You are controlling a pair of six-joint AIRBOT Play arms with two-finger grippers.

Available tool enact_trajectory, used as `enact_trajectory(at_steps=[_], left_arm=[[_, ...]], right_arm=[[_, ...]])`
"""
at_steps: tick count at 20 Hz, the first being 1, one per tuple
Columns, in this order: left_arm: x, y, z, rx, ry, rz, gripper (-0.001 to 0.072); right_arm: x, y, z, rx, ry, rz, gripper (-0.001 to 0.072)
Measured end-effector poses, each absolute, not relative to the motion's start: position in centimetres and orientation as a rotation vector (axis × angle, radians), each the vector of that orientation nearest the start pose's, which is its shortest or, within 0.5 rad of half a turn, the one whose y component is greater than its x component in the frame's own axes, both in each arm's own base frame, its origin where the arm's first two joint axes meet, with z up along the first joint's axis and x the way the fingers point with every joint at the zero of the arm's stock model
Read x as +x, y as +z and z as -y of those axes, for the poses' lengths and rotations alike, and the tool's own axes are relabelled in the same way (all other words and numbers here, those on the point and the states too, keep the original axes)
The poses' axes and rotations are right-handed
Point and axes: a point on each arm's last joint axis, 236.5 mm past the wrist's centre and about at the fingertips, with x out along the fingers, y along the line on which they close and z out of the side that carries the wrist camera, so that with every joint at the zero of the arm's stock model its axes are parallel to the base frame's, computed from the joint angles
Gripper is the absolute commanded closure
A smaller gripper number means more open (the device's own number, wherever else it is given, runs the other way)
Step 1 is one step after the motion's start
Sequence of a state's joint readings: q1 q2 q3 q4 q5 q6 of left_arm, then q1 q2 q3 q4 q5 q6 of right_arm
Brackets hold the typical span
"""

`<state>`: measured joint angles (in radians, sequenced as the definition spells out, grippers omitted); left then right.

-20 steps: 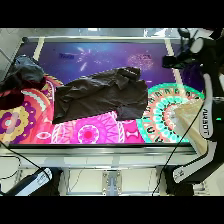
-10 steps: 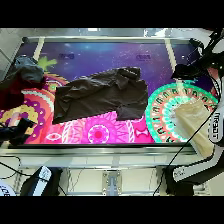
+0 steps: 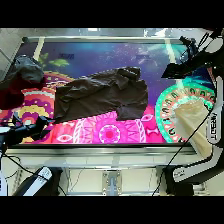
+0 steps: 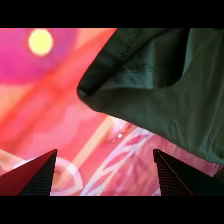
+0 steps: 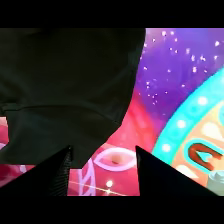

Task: Fold the shirts.

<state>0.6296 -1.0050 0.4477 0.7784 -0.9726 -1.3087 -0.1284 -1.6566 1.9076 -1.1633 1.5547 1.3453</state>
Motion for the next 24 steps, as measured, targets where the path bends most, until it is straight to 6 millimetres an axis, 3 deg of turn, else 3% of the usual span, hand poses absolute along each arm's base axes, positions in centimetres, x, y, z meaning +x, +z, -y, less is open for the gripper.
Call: enact_trajectory(at_steps=[2,4,13,15,18,20,23,24], left_arm=[[28.5,-7.8,-2.2,-1.009,0.146,-1.099,0.0033],[29.4,-8.2,-1.8,-1.001,0.162,-1.084,0.0157],[31.3,-9.4,-2.2,-1.041,0.242,-1.030,0.0157],[31.5,-9.7,-2.2,-1.065,0.253,-1.028,0.0256],[31.6,-10.1,-2.3,-1.083,0.267,-1.030,0.0264],[31.7,-10.3,-2.6,-1.084,0.282,-1.021,0.0373],[32.0,-10.4,-3.2,-1.076,0.299,-1.005,0.0373],[32.0,-10.4,-3.3,-1.074,0.304,-0.999,0.0431]], right_arm=[[46.9,10.4,-4.3,0.152,0.393,-1.219,0.0286],[46.9,10.4,-4.9,0.148,0.407,-1.219,0.0286],[46.8,10.6,-5.8,0.151,0.431,-1.217,0.0287],[46.8,10.6,-5.8,0.153,0.433,-1.216,0.0288],[46.8,10.6,-5.9,0.154,0.434,-1.216,0.0289],[46.8,10.6,-5.9,0.154,0.435,-1.216,0.0346],[46.8,10.6,-5.9,0.155,0.435,-1.216,0.0345],[46.8,10.6,-5.9,0.154,0.434,-1.215,0.0344]])
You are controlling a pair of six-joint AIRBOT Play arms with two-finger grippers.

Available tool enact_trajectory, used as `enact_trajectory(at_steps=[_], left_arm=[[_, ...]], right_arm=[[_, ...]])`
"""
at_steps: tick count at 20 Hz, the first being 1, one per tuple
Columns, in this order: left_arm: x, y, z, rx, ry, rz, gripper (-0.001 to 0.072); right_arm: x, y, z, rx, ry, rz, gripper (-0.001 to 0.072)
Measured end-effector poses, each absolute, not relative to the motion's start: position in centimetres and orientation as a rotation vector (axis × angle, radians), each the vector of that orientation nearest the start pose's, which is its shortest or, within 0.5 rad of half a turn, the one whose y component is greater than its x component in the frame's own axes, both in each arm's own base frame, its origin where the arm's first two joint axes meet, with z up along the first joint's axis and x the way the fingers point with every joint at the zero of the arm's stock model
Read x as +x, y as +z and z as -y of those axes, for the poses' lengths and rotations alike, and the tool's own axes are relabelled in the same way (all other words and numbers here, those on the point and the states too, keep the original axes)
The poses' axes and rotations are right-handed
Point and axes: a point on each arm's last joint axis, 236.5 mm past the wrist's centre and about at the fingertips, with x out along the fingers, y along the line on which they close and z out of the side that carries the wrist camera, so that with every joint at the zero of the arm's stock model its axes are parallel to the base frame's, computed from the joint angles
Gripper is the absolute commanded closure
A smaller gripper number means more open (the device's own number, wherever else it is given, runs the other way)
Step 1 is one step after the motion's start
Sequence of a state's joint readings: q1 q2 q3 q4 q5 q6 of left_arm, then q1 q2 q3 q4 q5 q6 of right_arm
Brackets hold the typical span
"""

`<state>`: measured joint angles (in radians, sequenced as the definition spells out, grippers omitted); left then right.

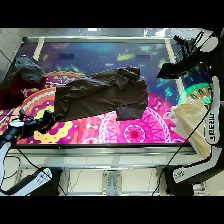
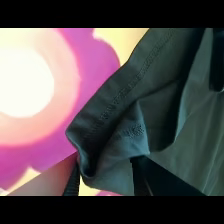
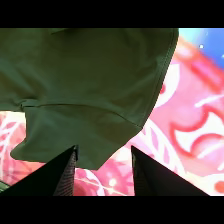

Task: Fold the shirts.

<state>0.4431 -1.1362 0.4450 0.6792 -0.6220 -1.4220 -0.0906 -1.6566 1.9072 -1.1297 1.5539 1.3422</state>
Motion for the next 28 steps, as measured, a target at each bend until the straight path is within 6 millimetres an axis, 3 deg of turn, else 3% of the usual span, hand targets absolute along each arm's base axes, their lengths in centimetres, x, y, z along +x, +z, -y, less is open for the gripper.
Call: enact_trajectory(at_steps=[1,2,7,9,11,15,19,28], left_arm=[[32.1,-10.5,-3.6,-1.071,0.311,-0.992,0.0653],[32.1,-10.6,-3.8,-1.057,0.318,-0.990,0.0696],[32.4,-10.5,-4.3,-1.053,0.331,-0.968,0.0694],[32.5,-10.5,-4.4,-1.051,0.333,-0.962,0.0695],[32.5,-10.5,-4.4,-1.051,0.335,-0.961,0.0695],[32.5,-10.5,-4.5,-1.050,0.336,-0.959,0.0695],[32.5,-10.5,-4.5,-1.050,0.336,-0.958,0.0695],[32.5,-10.5,-4.5,-1.049,0.336,-0.958,0.0695]], right_arm=[[46.8,10.6,-5.9,0.155,0.434,-1.214,0.0344],[46.9,10.6,-5.8,0.154,0.432,-1.213,0.0344],[47.6,9.5,-3.7,0.099,0.351,-1.219,0.0343],[47.5,7.7,-2.9,0.108,0.311,-1.259,0.0307],[46.9,4.5,-2.6,0.165,0.274,-1.332,0.0296],[45.4,-2.3,-5.2,0.359,0.303,-1.455,0.0295],[45.6,-6.5,-7.5,0.515,0.328,-1.486,0.0295],[48.0,-9.5,-6.9,0.550,0.261,-1.408,0.0297]])
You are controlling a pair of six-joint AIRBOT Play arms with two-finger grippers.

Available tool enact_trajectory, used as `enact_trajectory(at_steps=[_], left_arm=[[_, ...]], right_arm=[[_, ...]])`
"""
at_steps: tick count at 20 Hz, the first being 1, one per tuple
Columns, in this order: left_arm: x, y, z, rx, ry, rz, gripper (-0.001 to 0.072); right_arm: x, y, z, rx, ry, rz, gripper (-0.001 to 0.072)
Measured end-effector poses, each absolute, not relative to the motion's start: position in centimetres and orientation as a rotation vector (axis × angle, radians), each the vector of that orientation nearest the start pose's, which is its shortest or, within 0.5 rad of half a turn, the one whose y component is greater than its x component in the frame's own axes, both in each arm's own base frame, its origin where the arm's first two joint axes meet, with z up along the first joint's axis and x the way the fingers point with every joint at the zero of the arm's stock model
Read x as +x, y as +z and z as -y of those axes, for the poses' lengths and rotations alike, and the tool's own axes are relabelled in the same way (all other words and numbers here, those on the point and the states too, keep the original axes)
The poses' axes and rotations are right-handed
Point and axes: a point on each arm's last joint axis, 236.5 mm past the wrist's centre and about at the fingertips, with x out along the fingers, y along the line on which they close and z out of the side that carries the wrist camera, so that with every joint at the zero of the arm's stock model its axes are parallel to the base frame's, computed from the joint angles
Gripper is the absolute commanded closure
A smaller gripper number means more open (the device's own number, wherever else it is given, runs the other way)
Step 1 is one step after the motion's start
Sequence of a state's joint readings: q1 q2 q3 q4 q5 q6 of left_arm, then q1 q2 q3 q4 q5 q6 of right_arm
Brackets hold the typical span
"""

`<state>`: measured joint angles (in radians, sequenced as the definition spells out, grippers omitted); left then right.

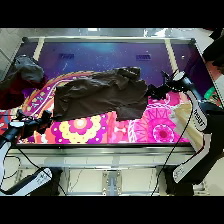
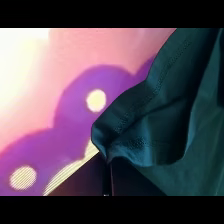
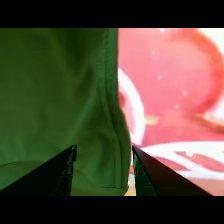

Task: Fold the shirts.

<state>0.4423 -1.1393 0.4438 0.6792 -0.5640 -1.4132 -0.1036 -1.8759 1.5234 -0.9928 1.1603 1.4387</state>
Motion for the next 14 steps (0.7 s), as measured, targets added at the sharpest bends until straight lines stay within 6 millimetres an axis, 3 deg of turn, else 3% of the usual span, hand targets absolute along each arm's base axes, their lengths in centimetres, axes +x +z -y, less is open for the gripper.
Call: enact_trajectory(at_steps=[6,7,8,9,12,14], left_arm=[[32.5,-10.5,-4.5,-1.049,0.336,-0.958,0.0695],[32.5,-10.5,-4.5,-1.049,0.336,-0.958,0.0695],[32.5,-10.5,-4.5,-1.049,0.336,-0.958,0.0695],[32.5,-10.5,-4.5,-1.049,0.336,-0.957,0.0695],[32.8,-10.1,-4.7,-1.044,0.332,-0.946,0.0695],[33.8,-8.3,-5.3,-1.021,0.311,-0.899,0.0695]], right_arm=[[48.1,-10.2,-8.0,0.536,0.276,-1.412,0.0320],[48.0,-10.2,-8.4,0.526,0.285,-1.414,0.0423],[48.0,-10.3,-8.9,0.517,0.295,-1.415,0.0604],[47.9,-10.3,-9.5,0.510,0.307,-1.419,0.0692],[47.1,-9.5,-11.6,0.498,0.390,-1.439,0.0698],[46.5,-7.2,-12.9,0.485,0.477,-1.440,0.0699]])
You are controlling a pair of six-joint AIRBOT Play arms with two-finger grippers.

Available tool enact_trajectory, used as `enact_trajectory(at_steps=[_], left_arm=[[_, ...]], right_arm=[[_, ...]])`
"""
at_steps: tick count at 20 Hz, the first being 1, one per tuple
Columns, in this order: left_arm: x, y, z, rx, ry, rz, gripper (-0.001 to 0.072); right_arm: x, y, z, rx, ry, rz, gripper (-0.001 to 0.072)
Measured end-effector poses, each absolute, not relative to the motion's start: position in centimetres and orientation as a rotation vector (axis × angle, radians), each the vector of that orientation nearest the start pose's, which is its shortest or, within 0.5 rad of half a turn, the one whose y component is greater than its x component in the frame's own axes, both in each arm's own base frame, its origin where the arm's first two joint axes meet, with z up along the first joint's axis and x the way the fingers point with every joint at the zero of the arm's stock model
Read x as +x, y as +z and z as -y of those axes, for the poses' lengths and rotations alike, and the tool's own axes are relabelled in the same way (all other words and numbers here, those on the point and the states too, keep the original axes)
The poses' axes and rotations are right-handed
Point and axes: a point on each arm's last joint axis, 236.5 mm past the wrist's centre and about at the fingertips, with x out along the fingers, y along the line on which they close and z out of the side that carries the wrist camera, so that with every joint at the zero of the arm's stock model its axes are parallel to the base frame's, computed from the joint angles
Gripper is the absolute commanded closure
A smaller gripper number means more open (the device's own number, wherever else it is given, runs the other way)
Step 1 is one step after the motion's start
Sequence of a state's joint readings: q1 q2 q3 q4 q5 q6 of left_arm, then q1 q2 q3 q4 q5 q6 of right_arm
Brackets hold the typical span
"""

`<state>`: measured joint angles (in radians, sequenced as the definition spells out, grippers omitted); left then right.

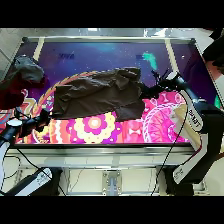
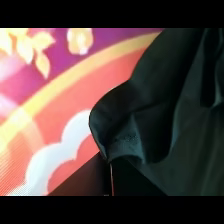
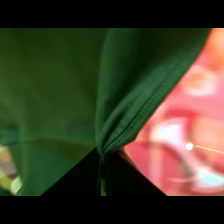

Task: Fold the shirts.

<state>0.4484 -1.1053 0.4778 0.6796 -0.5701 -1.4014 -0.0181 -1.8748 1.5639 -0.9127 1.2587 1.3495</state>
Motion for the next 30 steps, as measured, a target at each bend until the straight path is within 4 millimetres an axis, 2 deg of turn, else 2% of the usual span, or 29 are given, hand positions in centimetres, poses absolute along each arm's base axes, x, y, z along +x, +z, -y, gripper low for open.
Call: enact_trajectory(at_steps=[1,3,6,9,11,12,13,15,16,18,19,21,22,24,26,30], left_arm=[[34.5,-6.8,-5.7,-0.994,0.290,-0.862,0.0695],[36.1,-2.1,-6.7,-0.921,0.229,-0.762,0.0696],[36.8,8.4,-8.0,-0.755,0.116,-0.580,0.0696],[34.1,20.3,-9.2,-0.567,0.083,-0.374,0.0698],[30.8,28.5,-10.1,-0.415,0.138,-0.220,0.0698],[29.3,31.8,-10.0,-0.343,0.167,-0.163,0.0698],[28.1,35.0,-9.5,-0.274,0.184,-0.113,0.0698],[26.7,39.6,-7.2,-0.167,0.157,-0.055,0.0698],[26.3,41.5,-5.8,-0.121,0.126,-0.032,0.0698],[26.0,44.0,-3.8,-0.033,0.075,-0.024,0.0698],[26.3,44.6,-3.3,-0.006,0.057,-0.030,0.0699],[27.8,43.8,-2.9,0.018,0.017,-0.096,0.0698],[29.2,42.6,-3.1,0.026,0.004,-0.151,0.0697],[32.8,38.9,-4.1,0.027,-0.004,-0.287,0.0697],[37.4,34.0,-5.6,0.010,-0.004,-0.432,0.0697],[46.0,20.4,-8.3,-0.074,-0.006,-0.748,0.0697]], right_arm=[[46.3,-5.5,-13.4,0.469,0.520,-1.433,0.0699],[45.9,-0.8,-13.8,0.407,0.598,-1.397,0.0698],[43.8,8.6,-13.7,0.269,0.684,-1.295,0.0698],[38.8,18.9,-13.4,0.120,0.734,-1.160,0.0698],[34.9,26.1,-13.0,0.027,0.721,-0.996,0.0698],[32.9,29.7,-12.7,-0.020,0.695,-0.891,0.0699],[31.0,33.1,-12.3,-0.057,0.659,-0.777,0.0699],[27.6,39.1,-11.6,-0.102,0.585,-0.554,0.0700],[26.3,41.2,-11.2,-0.115,0.550,-0.468,0.0700],[24.2,43.6,-10.4,-0.135,0.498,-0.373,0.0700],[23.9,43.9,-10.1,-0.138,0.484,-0.359,0.0700],[24.7,43.1,-9.6,-0.132,0.463,-0.382,0.0700],[26.0,41.9,-9.5,-0.123,0.458,-0.421,0.0699],[29.6,38.4,-8.9,-0.100,0.444,-0.531,0.0699],[34.1,33.7,-8.4,-0.072,0.432,-0.666,0.0699],[43.7,22.1,-8.6,0.019,0.440,-0.913,0.0699]])
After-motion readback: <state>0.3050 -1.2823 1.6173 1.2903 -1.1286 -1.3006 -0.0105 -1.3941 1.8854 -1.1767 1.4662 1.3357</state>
